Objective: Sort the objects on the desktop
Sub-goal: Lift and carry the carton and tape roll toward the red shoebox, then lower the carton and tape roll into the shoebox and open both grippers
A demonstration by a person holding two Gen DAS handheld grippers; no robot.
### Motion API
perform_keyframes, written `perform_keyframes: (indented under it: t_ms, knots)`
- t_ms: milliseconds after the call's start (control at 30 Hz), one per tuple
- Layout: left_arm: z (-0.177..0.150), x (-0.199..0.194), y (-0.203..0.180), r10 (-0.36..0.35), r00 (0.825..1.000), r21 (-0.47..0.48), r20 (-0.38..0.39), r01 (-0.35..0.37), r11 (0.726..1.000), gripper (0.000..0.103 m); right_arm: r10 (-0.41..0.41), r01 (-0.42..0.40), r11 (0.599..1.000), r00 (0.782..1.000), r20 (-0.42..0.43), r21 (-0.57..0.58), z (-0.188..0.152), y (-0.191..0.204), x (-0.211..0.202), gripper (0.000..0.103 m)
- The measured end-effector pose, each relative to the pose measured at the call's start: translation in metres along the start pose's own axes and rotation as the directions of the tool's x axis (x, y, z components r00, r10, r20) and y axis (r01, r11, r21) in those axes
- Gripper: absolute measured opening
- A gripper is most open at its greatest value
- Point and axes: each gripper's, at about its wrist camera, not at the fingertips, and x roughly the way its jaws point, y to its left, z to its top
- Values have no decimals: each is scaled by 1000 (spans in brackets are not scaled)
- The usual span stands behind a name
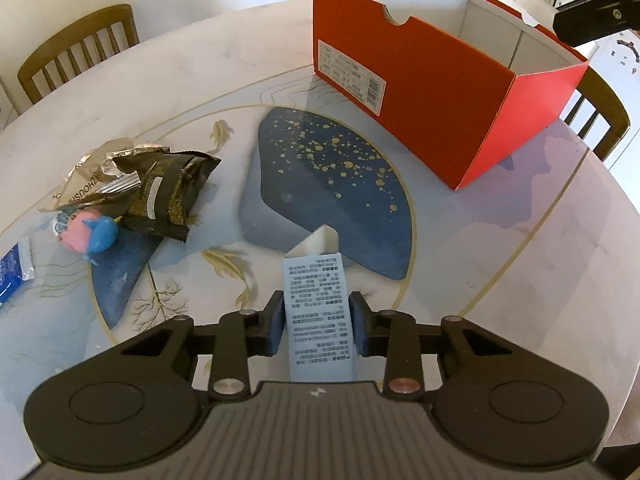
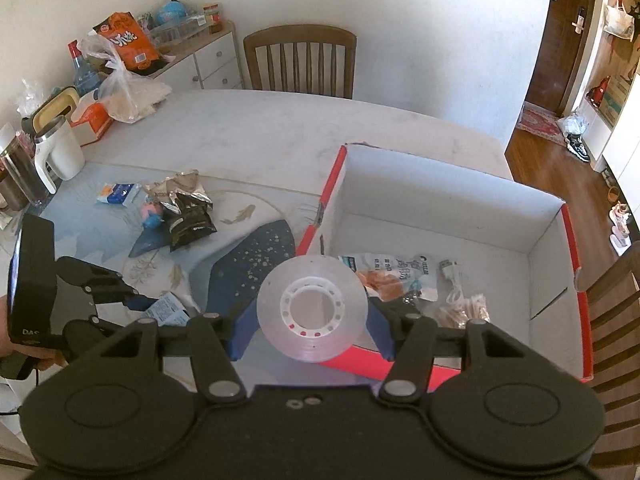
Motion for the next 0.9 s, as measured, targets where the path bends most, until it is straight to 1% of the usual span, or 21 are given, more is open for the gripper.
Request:
perform_keyframes:
  t_ms: [67, 100, 233, 333, 633, 900]
  knots:
    - [1, 0, -1, 3, 1000, -1, -6, -3, 1000, 31, -7, 7, 1000, 1000, -9, -5, 2, -4, 0, 58]
    - [2, -1, -2, -1, 1000, 2, -11, 1, 1000, 31, -114, 118, 986, 993, -43, 117, 2, -6, -1, 58]
    - [11, -10, -4, -10, 1000, -7, -2, 10, 1000, 31, -137, 143, 982, 989, -59, 123, 4, -18, -2, 58]
    - [24, -21, -5, -38, 999, -20, 11, 38, 999, 31, -149, 157, 979, 986, -76, 127, 4, -27, -2, 58]
    - [76, -54, -20, -91, 994, 38, 68, 88, 995, 31, -182, 196, 972, 976, -117, 130, 3, -52, 0, 58]
    - [123, -65, -43, -133, 985, 107, 108, 122, 987, 31, -215, 237, 958, 967, -139, 163, -6, -78, -4, 58]
